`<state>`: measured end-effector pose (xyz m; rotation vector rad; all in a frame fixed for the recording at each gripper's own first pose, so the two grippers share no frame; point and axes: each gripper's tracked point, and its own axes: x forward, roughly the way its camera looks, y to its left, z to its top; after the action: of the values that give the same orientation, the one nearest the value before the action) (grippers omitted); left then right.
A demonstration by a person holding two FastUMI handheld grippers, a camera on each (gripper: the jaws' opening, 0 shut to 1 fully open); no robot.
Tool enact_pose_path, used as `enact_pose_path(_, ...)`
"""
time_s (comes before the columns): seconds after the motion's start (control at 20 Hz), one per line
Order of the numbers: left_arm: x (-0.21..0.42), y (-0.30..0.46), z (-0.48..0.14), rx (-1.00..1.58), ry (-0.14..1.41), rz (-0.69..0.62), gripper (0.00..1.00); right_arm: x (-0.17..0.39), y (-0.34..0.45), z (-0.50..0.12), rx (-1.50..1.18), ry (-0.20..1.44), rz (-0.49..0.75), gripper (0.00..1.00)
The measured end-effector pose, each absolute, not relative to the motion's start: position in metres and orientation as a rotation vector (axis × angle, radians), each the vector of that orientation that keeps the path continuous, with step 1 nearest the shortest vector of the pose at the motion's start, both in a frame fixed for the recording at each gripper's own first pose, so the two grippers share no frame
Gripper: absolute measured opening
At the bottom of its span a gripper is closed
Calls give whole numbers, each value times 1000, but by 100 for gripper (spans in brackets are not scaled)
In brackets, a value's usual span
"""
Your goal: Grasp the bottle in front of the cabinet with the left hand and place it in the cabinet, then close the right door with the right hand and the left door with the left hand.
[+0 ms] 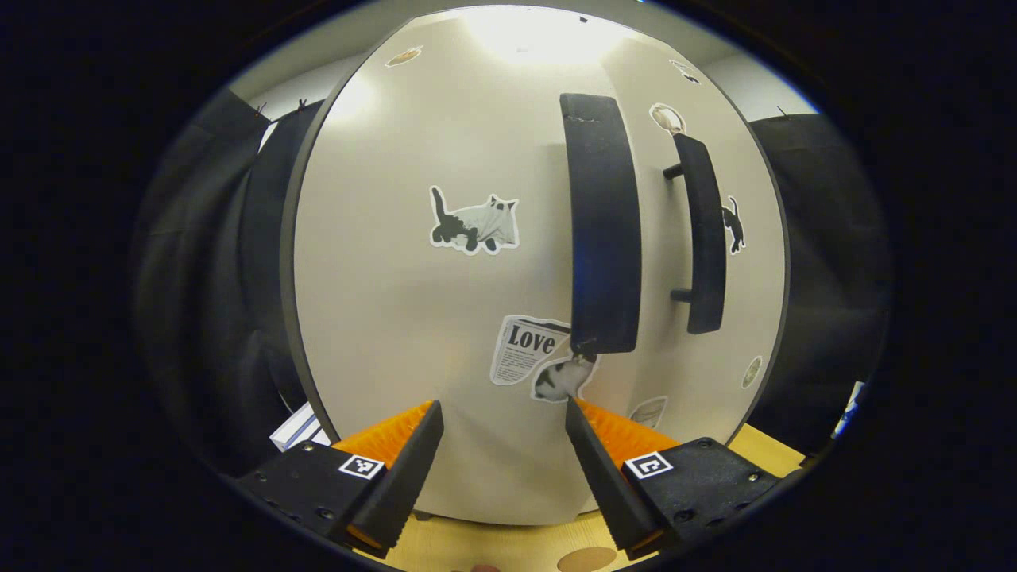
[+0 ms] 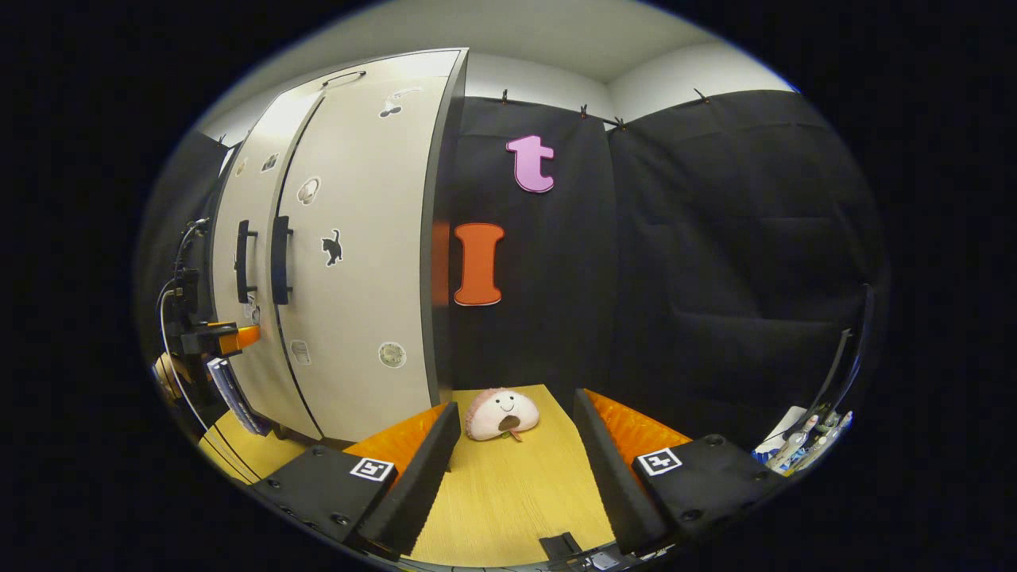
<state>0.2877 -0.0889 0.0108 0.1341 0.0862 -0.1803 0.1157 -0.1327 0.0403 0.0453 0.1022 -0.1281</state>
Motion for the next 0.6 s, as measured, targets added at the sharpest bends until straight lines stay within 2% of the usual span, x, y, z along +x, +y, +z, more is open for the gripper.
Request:
enact_pose_path(0.2, 217, -76, 47, 104, 34, -175, 95, 119, -126, 73, 7, 44, -86, 95)
enact_pose_path(0.35, 162, -51, 62, 65, 52, -117, 96, 112, -113, 92, 4, -5, -55, 95)
enact_pose_path(0.55, 102, -23, 90, 87, -5, -34, 95, 102, -97, 107, -7, -41, -20, 95)
enact_pose_path(0.6, 88, -22, 96, 80, -18, -29, 95, 100, -94, 110, -7, -46, -13, 89)
